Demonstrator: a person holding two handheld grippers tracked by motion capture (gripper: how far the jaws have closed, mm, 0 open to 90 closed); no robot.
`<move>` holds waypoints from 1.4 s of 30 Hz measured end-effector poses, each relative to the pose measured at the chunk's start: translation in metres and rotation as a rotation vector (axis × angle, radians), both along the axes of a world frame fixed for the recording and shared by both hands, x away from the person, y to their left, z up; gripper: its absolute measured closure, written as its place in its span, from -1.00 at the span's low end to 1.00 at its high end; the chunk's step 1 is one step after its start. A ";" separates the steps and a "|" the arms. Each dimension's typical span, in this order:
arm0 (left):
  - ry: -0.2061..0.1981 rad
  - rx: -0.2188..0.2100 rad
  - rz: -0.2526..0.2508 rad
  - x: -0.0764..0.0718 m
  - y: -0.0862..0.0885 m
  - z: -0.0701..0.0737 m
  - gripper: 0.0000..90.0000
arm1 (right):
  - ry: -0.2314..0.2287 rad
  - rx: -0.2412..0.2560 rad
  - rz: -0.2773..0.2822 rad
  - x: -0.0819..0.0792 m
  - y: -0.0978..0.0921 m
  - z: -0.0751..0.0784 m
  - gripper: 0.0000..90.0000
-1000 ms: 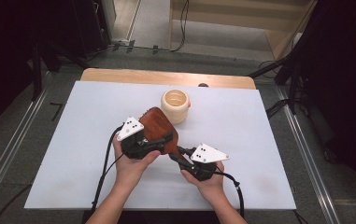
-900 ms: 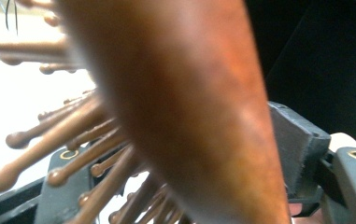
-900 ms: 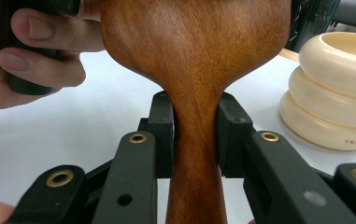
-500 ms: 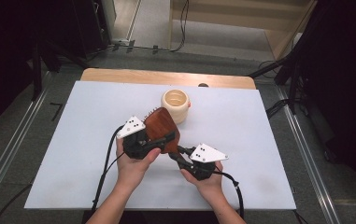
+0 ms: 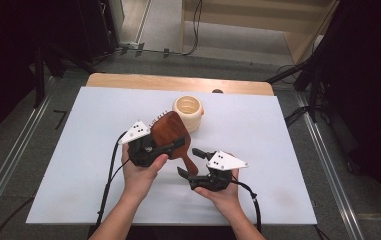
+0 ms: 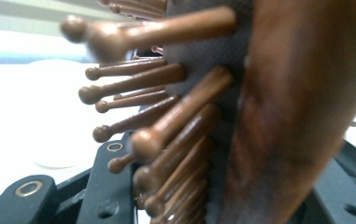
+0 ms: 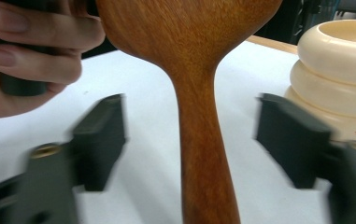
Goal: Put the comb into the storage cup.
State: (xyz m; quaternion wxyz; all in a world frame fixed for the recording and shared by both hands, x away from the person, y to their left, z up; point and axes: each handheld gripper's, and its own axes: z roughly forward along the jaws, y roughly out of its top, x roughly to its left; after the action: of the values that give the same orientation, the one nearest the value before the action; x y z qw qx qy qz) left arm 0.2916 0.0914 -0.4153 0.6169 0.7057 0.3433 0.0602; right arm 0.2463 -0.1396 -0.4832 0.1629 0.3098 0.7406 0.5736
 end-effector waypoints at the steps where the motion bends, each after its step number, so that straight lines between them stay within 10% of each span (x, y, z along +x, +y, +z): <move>1: 0.000 -0.003 0.003 0.001 0.001 0.000 0.21 | 0.001 0.004 0.001 -0.001 -0.001 0.001 -0.78; 42: -0.036 -0.005 0.046 0.029 0.015 0.021 0.22 | -0.024 -0.018 -0.104 -0.026 -0.109 -0.015 -1.00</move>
State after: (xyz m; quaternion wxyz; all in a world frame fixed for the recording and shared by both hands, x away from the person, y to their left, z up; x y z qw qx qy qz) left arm 0.3209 0.1065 -0.3941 0.6232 0.6948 0.3484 0.0866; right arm 0.2200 -0.2488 -0.4981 0.2041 0.3395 0.7267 0.5612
